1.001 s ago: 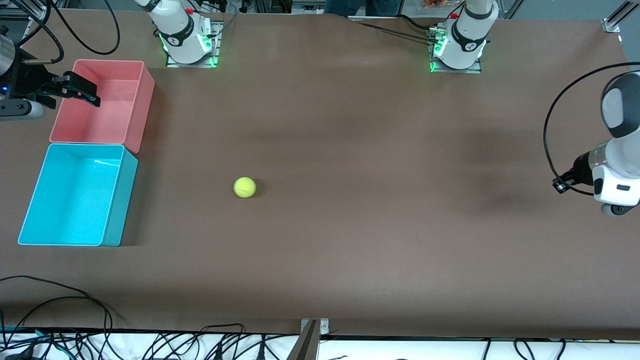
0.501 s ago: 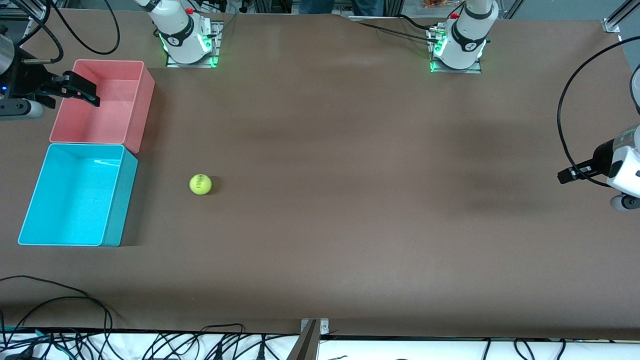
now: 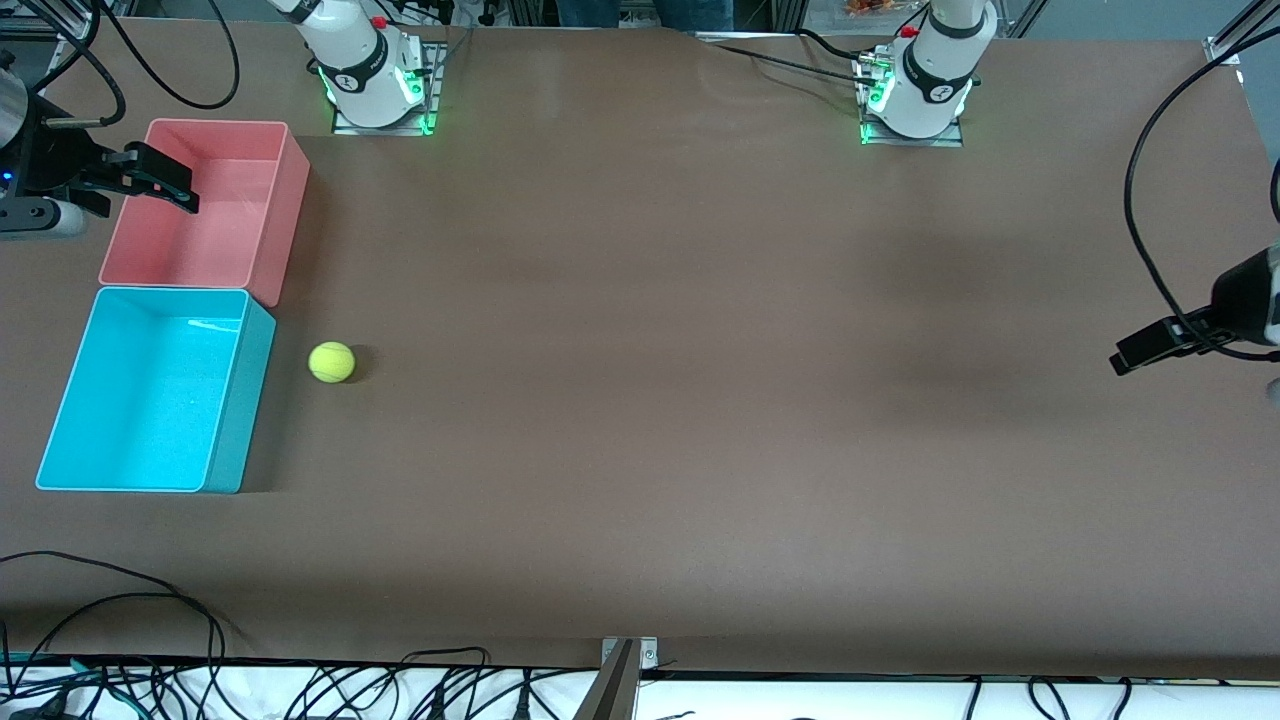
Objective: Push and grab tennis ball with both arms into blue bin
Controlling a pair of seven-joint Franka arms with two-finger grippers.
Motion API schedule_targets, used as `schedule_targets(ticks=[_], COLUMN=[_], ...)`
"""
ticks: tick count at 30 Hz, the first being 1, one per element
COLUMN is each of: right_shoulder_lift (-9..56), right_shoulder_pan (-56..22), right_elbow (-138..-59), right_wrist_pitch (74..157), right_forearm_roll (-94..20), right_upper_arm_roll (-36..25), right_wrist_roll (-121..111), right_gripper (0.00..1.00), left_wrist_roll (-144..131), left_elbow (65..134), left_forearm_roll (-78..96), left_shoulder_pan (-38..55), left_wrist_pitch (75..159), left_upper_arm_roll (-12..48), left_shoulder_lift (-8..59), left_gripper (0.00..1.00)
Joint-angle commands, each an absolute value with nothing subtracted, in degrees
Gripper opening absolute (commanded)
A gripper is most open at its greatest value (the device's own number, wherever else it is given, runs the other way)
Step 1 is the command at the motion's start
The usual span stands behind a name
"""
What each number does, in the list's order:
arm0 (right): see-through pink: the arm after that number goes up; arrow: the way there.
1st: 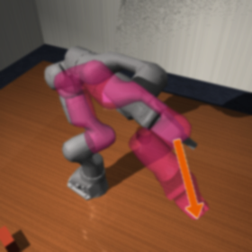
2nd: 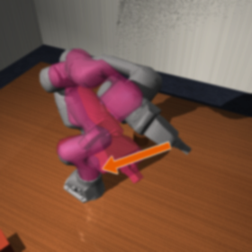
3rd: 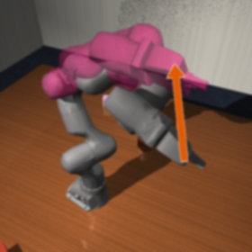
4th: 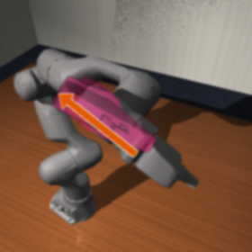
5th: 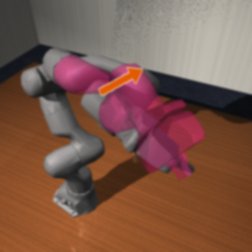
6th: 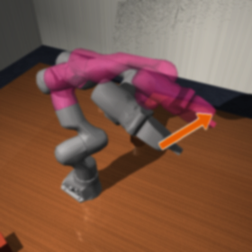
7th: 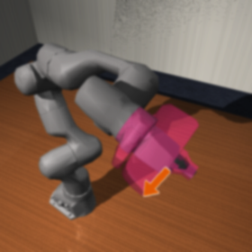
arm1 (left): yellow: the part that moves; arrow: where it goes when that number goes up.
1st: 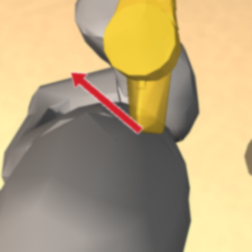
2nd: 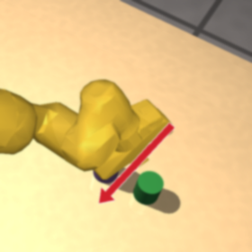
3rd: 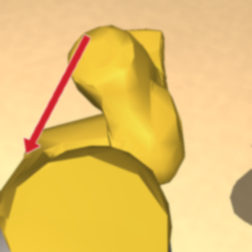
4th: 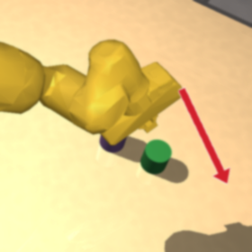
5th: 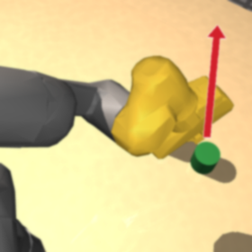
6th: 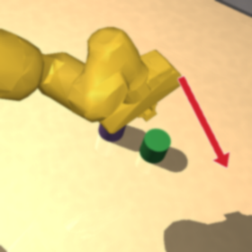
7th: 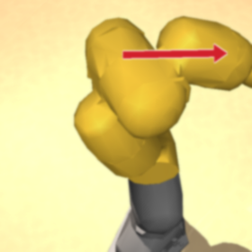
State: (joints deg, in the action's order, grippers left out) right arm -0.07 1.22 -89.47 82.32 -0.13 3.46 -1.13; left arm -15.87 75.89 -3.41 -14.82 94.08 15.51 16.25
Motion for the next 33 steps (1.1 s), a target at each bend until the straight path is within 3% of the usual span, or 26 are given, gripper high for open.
schedule_targets(ticks=[1,15,24,33], right_shoulder_lift=[-0.18,1.67,3.6,8.26], right_shoulder_pan=[1.14,1.23,1.49,1.05], right_elbow=[-88.68,-89.65,-90.79,-94.48], right_wrist_pitch=[82.09,81.74,86.48,92.88], right_forearm_roll=[0.09,2.11,1.85,2.11], right_upper_arm_roll=[3.25,3.08,2.81,3.34], right_wrist_roll=[-1.05,-1.76,-1.67,-1.49], right_gripper=[1.0,1.0,1.0,1.0], left_wrist_roll=[-14.06,-14.33,-13.71,-13.62], left_elbow=[74.44,74.97,76.28,86.83], left_forearm_roll=[-1.76,-0.35,0.7,5.01], left_shoulder_pan=[-15.21,-16.52,-17.49,-9.33], left_wrist_pitch=[92.64,92.11,91.58,91.67], left_upper_arm_roll=[15.73,15.29,15.03,4.94], left_shoulder_lift=[16.61,14.24,12.49,4.14], left_gripper=[1.0,1.0,1.0,1.0])
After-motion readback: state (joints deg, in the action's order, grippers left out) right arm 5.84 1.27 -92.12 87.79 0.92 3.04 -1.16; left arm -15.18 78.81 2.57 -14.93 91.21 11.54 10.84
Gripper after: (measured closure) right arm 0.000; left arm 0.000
